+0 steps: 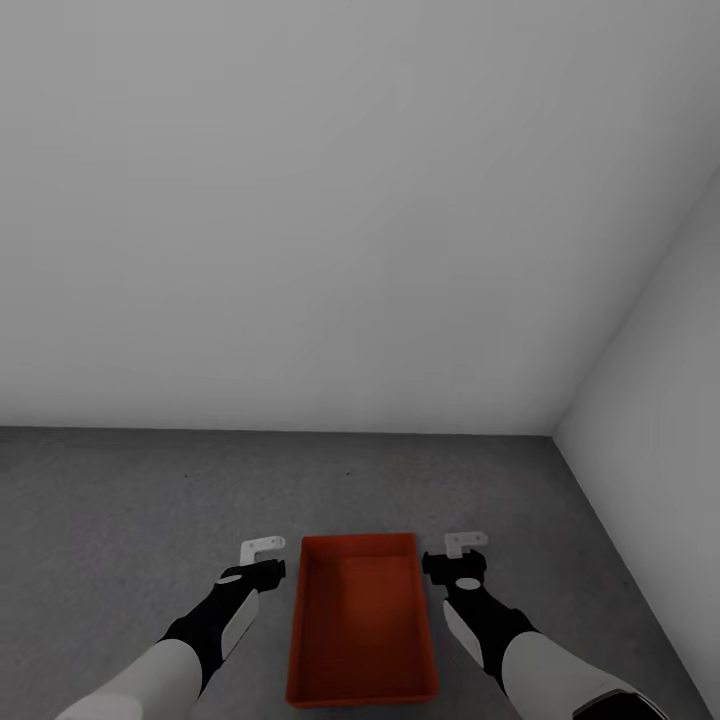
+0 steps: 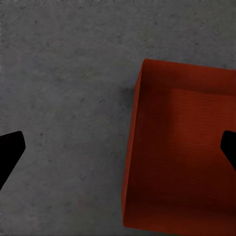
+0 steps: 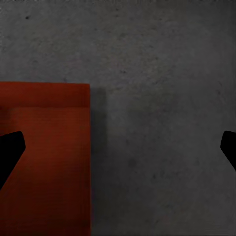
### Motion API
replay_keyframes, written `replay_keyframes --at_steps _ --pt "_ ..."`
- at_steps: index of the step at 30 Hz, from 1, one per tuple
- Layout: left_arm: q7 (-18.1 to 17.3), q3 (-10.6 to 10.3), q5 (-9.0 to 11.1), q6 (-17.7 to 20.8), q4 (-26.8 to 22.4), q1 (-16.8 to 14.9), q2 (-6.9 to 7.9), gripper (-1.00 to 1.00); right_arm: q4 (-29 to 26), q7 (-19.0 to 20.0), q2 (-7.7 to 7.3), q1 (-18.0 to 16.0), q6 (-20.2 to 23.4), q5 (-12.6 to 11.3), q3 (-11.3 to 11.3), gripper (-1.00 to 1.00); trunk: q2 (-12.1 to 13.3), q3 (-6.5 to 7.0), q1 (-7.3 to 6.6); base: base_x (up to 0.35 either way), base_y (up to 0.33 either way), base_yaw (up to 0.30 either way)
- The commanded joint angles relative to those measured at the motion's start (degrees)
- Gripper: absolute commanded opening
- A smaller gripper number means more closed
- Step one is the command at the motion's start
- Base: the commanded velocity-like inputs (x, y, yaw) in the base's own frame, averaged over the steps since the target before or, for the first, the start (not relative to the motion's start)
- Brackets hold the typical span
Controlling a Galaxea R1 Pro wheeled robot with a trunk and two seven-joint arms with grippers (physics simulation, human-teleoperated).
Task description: Move the two storage containers from the living room to the garage. In the garage, place one container on the floor and stack the other container on top of it (either order is fine).
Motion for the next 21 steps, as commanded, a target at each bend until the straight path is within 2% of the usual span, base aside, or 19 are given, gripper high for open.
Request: replay_keyframes --at_steps 1,19,21 --pt "0.4 -0.4 0.5 0.3 -0.1 0.0 0.03 1.0 0.0 -0.3 -0.01 0.0 -0.2 -0.6 0.5 1.0 0.4 0.14 -0.23 0.0 0.0 0.0" --pt "0.4 -0.4 0.5 0.3 -0.3 0.0 0.06 1.0 0.8 -1.0 0.53 0.0 -1.2 -1.2 0.2 1.0 7.6 3.37 -4.18 0.0 0.0 0.0" --pt "0.4 -0.4 0.5 0.1 -0.4 0.0 0.05 1.0 1.0 -1.1 0.57 0.0 -1.3 -1.0 0.3 1.0 7.6 3.37 -4.18 0.0 0.0 0.0"
